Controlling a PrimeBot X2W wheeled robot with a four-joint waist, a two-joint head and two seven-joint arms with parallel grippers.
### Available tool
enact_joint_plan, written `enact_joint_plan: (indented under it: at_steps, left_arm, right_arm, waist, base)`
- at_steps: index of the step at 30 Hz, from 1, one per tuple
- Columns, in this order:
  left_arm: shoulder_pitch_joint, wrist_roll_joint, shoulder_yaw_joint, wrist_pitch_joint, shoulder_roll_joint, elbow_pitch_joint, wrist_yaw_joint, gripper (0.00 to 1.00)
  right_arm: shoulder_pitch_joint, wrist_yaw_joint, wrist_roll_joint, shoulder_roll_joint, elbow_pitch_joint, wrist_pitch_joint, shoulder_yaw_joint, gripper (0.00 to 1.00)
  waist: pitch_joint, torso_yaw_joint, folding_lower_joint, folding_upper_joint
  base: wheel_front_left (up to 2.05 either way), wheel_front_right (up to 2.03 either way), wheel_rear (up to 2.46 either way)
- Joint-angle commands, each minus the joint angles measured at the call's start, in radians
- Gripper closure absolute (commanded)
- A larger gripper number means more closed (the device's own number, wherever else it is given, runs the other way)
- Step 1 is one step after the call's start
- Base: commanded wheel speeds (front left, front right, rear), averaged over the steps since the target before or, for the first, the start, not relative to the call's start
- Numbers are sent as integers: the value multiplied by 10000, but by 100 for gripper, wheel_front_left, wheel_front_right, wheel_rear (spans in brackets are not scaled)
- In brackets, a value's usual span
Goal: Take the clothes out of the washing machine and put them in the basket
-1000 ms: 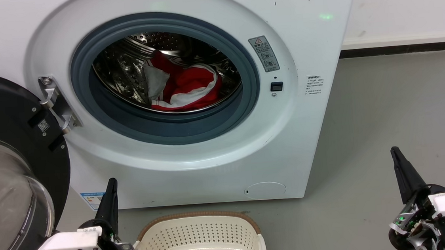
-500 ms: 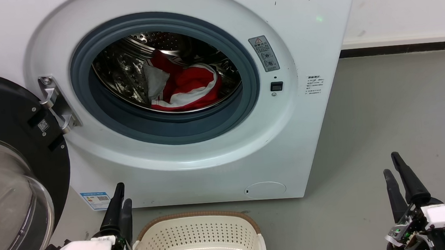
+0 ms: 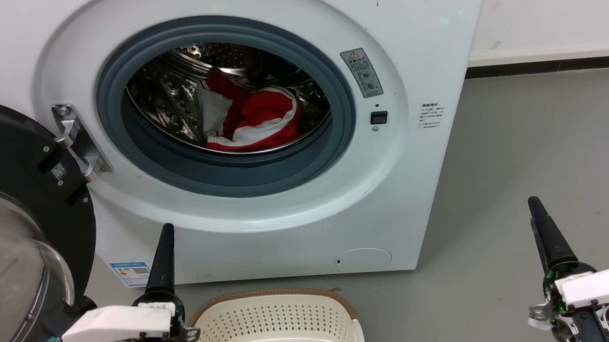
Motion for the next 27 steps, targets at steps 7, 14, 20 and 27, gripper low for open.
enact_joint_plan:
  at_steps: [7,14,20,27]
  left_arm:
    - [-356,1864,-256,-365,34,-525,-3,0]
    - [-425,3228,-467,-620,36,-562,-4,0]
    - [-472,4286,-587,-831,38,-558,-4,0]
    - [-516,5394,-771,-1050,40,-528,-4,0]
  right_arm:
    - [-117,0,-2305,-38,-574,-365,124,0]
    - [-56,0,-4041,-38,-757,-625,324,0]
    - [18,0,-5215,-39,-774,-829,391,0]
    - [31,1,-6353,-39,-661,-1058,428,0]
  waist:
    - [2,13,0,0]
    - [-1,26,0,0]
    - [-5,42,0,0]
    - [-4,62,0,0]
  base:
    - [0,0,0]
    - [0,0,0]
    - [0,0,0]
    - [0,0,0]
